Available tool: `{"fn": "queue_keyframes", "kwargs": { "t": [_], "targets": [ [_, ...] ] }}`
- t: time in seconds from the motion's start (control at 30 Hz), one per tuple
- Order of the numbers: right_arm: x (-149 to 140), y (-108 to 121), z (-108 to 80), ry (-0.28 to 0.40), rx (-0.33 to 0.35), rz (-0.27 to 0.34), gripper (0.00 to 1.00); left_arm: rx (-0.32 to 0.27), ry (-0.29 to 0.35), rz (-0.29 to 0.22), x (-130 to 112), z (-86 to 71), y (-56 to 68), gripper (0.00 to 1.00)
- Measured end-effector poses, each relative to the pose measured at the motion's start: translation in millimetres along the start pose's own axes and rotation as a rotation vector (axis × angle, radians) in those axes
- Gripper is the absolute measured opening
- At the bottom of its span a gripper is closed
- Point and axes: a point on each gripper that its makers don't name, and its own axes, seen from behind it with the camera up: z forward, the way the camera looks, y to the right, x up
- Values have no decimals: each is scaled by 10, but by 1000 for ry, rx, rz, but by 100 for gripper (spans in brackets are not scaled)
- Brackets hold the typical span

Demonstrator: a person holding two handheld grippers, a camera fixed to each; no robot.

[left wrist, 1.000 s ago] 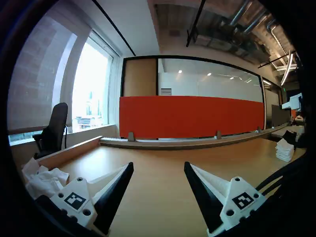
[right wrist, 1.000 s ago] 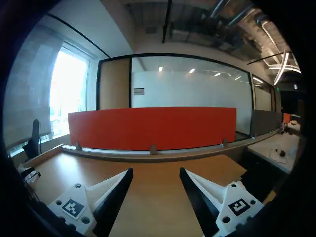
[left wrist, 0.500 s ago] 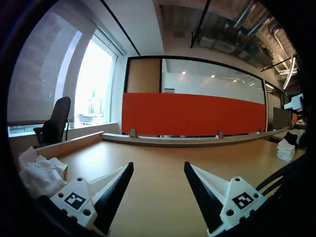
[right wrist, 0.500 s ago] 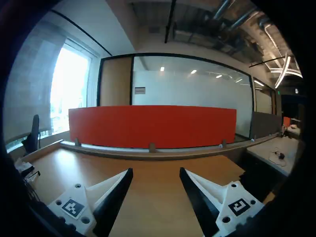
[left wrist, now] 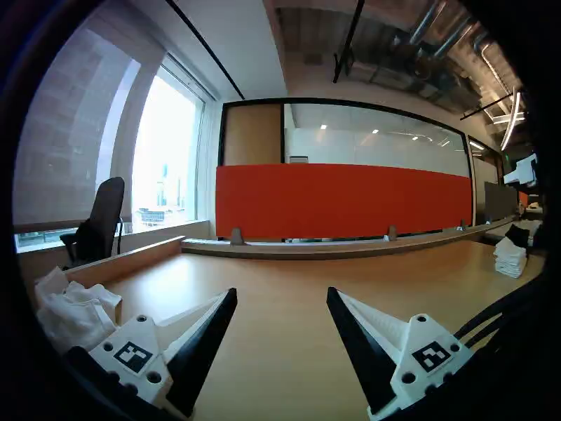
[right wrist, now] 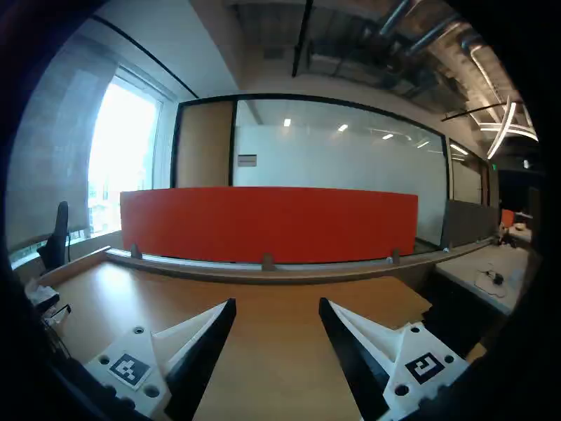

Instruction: Fold towel

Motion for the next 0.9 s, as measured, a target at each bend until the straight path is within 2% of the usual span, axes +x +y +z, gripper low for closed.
{"fn": "queue_keyframes", "kwargs": {
  "t": [0.4,0.9],
  "targets": [
    [-45,11,13,-4,0,-7,91,1,1,5,3,-17,11,95],
    [-18,105,53,28,-4,2,91,1,2,6,-58,-13,28,95]
  ]
}}
